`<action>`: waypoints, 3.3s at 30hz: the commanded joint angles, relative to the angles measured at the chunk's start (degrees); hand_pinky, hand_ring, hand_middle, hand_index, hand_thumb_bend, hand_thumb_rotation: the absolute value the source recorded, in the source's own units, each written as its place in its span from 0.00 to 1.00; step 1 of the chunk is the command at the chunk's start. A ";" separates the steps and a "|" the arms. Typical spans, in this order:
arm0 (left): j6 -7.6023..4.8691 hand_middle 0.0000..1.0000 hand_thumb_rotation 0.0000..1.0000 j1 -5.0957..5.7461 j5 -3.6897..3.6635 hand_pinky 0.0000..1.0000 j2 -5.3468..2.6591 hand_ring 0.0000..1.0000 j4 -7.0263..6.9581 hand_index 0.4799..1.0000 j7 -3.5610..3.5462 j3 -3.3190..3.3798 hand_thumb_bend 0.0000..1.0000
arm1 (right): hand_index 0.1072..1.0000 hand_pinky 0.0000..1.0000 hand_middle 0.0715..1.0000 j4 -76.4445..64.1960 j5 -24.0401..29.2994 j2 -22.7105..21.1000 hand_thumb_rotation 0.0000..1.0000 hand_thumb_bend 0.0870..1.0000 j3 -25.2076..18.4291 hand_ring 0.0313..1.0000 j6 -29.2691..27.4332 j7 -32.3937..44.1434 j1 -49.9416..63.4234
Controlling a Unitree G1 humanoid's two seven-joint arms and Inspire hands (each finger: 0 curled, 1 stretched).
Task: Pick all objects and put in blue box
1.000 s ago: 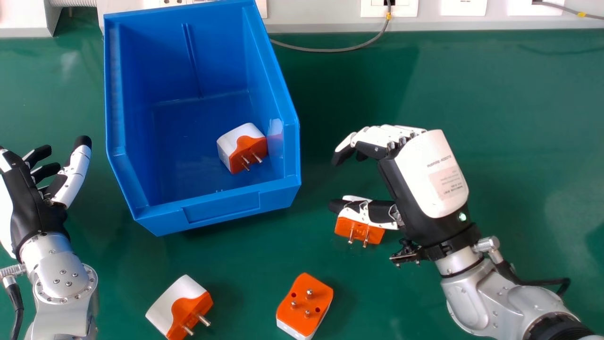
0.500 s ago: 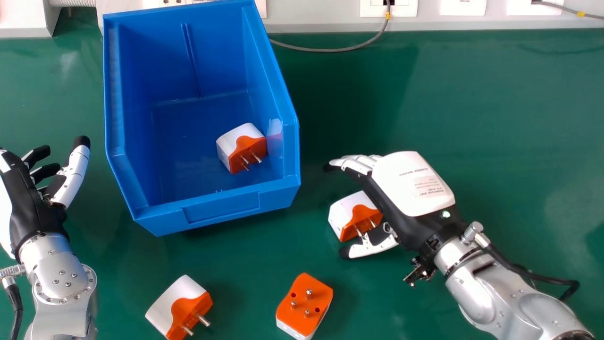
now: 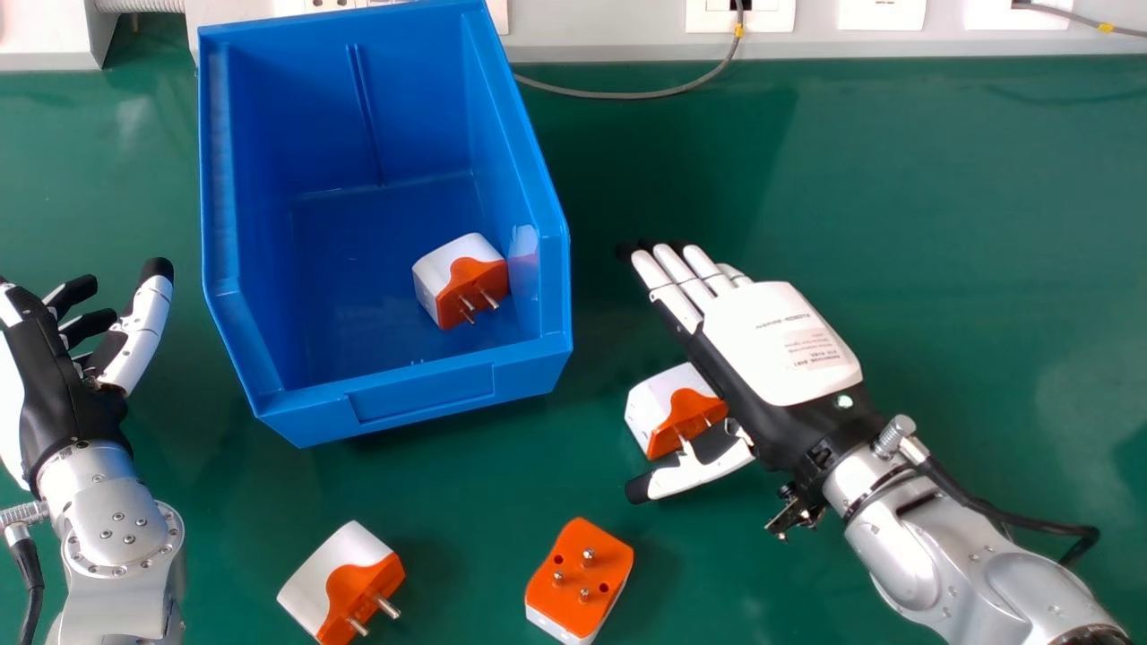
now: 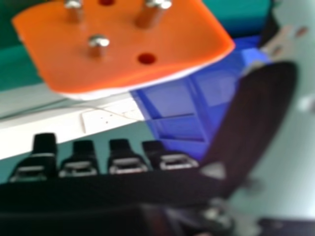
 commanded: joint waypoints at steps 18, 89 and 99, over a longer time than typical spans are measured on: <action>0.32 0.82 0.47 0.48 -0.65 0.60 1.06 0.74 -0.11 0.76 -1.21 0.60 0.63 | 1.00 0.99 1.00 -8.85 1.12 -5.95 0.28 1.00 -1.85 1.00 8.59 24.00 -2.09; 1.19 0.83 0.48 0.61 -1.71 0.62 1.54 0.75 -0.60 0.78 -2.67 0.92 0.62 | 0.44 0.37 0.49 10.61 2.51 -2.21 0.00 0.46 0.66 0.43 -11.56 1.25 -7.45; 1.18 0.83 0.48 0.53 -1.58 0.62 1.56 0.75 -0.37 0.78 -2.70 0.90 0.62 | 0.43 0.37 0.48 11.98 2.28 -1.68 0.00 0.46 -0.22 0.43 -16.11 -9.24 -7.25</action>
